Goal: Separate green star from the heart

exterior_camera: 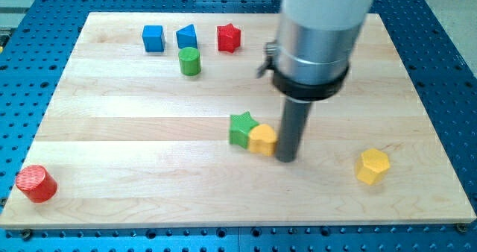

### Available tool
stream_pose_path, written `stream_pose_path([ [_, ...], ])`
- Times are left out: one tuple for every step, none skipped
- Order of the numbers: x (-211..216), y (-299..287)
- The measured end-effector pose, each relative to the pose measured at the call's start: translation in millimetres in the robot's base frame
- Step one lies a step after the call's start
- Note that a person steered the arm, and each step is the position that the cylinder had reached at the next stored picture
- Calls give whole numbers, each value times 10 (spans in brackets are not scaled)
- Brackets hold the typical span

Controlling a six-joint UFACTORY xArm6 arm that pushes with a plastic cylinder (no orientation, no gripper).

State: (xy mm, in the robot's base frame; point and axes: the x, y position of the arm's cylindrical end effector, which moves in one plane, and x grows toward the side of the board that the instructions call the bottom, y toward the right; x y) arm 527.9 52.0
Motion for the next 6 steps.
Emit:
stream_pose_path([
  [-403,-364],
  [-675,-621],
  [-574,-935],
  [-255,-1023],
  [-257,-1350],
  [-292,-1678],
])
